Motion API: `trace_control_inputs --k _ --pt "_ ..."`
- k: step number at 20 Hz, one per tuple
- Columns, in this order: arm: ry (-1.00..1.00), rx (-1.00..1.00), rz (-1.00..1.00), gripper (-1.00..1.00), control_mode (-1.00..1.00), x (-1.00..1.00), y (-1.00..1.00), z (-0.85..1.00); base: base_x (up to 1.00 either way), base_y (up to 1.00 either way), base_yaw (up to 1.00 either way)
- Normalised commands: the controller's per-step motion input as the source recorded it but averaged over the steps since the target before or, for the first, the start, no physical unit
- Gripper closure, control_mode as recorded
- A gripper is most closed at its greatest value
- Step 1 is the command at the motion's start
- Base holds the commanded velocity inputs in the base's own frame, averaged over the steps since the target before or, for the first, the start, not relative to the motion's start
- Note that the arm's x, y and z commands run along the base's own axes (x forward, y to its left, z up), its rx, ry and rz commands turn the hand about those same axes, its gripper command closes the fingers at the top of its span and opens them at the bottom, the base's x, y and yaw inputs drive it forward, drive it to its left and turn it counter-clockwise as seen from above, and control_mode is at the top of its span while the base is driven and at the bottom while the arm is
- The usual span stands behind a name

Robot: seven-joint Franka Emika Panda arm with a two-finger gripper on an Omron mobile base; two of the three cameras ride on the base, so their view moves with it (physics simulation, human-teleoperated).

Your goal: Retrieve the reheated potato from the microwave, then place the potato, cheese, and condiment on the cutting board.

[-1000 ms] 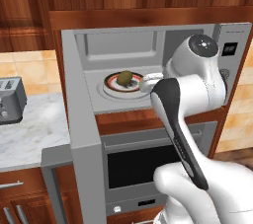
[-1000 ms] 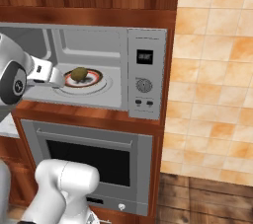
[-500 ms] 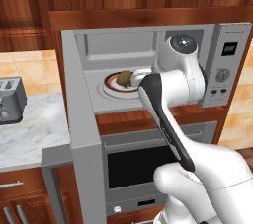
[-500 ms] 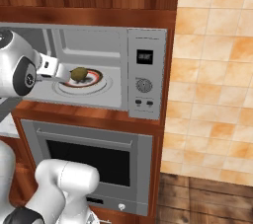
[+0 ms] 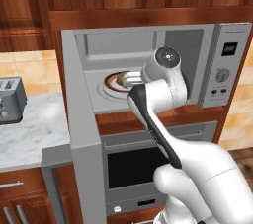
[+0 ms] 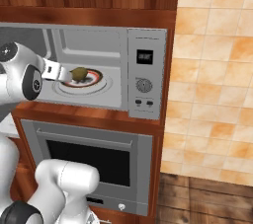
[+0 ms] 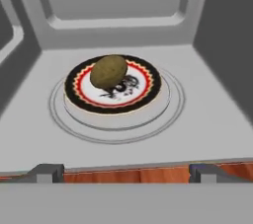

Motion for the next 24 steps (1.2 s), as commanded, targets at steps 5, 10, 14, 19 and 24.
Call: trace_control_inputs --k 5,10,14,19,24 --pt "0.0 0.06 -0.11 -1.0 -1.0 0.59 0.12 -0.01 0.0 0.0 0.0" --pt "0.0 0.12 -0.07 -1.0 -1.0 0.52 0.08 -0.02 0.0 0.0 0.0" --pt "0.02 0.11 0.0 -1.0 -1.0 0.41 0.0 -0.13 0.0 0.0 0.0" --pt "0.03 0.02 0.0 -1.0 -1.0 0.35 0.01 -0.18 0.0 0.0 0.0" --pt "0.04 0.0 0.0 -1.0 -1.0 0.38 0.05 -0.15 0.0 0.0 0.0"
